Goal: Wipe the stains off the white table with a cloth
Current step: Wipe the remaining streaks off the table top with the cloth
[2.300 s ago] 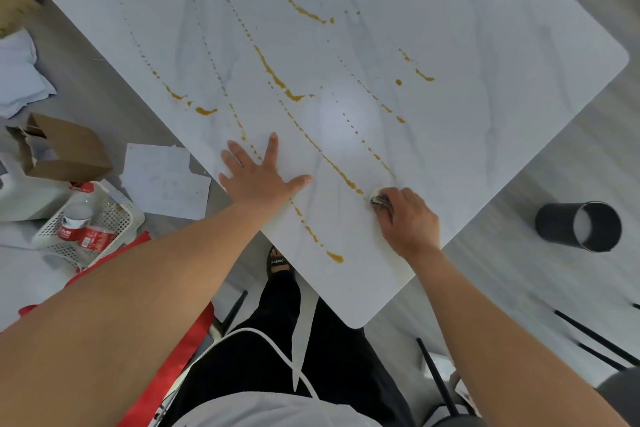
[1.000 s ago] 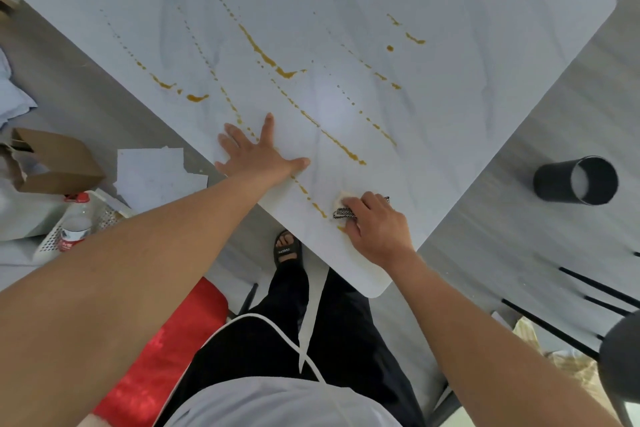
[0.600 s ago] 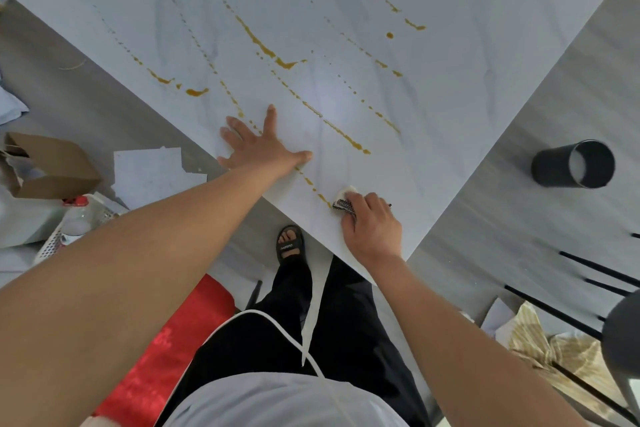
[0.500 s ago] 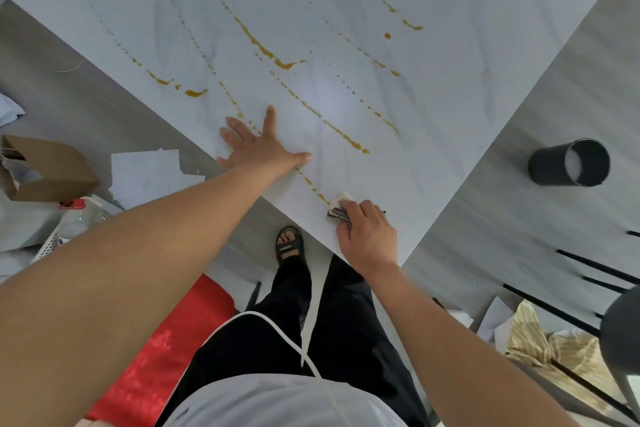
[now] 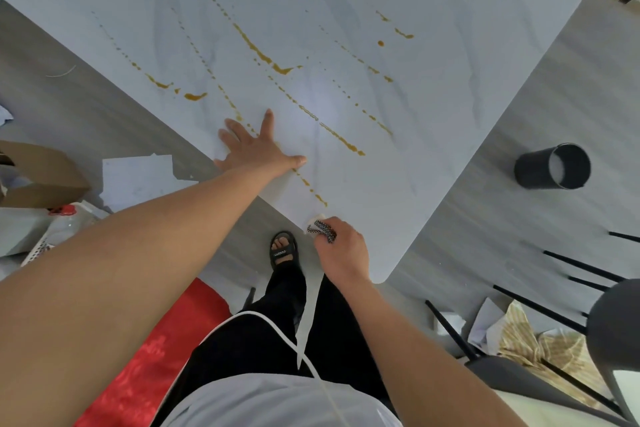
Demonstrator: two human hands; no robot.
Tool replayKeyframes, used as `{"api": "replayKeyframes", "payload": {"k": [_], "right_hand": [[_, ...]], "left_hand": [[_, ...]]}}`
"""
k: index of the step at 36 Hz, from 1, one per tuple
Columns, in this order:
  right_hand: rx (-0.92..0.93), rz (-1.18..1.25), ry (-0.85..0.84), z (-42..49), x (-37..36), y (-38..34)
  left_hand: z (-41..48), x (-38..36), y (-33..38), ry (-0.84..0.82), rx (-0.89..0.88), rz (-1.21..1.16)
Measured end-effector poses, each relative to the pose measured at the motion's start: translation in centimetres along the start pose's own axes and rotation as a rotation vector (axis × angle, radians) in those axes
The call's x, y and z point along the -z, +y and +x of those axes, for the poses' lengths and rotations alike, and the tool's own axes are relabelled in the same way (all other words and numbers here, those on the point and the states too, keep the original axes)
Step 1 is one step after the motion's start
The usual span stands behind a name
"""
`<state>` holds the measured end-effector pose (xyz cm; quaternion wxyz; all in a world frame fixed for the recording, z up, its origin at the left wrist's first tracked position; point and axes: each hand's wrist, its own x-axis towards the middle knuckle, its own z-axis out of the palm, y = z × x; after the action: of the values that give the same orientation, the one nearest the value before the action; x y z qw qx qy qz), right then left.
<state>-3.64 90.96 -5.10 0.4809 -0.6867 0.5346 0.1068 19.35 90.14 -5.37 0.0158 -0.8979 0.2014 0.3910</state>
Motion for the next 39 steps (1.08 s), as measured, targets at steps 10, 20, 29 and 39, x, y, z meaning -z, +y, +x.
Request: {"api": "replayKeyframes", "payload": {"k": [10, 20, 29, 39], "right_hand": [[-0.528, 1.496, 0.028, 3.7, 8.6, -3.3], [-0.427, 1.169, 0.32, 12.8, 19.9, -3.2], [0.095, 0.174, 0.399, 21.5, 25.5, -7.4], [0.257, -0.394, 0.463, 30.2, 27.1, -11.1]], "left_hand": [[0.0, 1.2, -1.9, 0.129, -0.028, 0.056], [2.9, 3.9, -0.8, 0.137, 0.062, -0.049], [3.8, 4.4, 1.0, 0.082, 0.188, -0.109], [4.5, 3.8, 0.8, 0.103, 0.176, -0.034]]}}
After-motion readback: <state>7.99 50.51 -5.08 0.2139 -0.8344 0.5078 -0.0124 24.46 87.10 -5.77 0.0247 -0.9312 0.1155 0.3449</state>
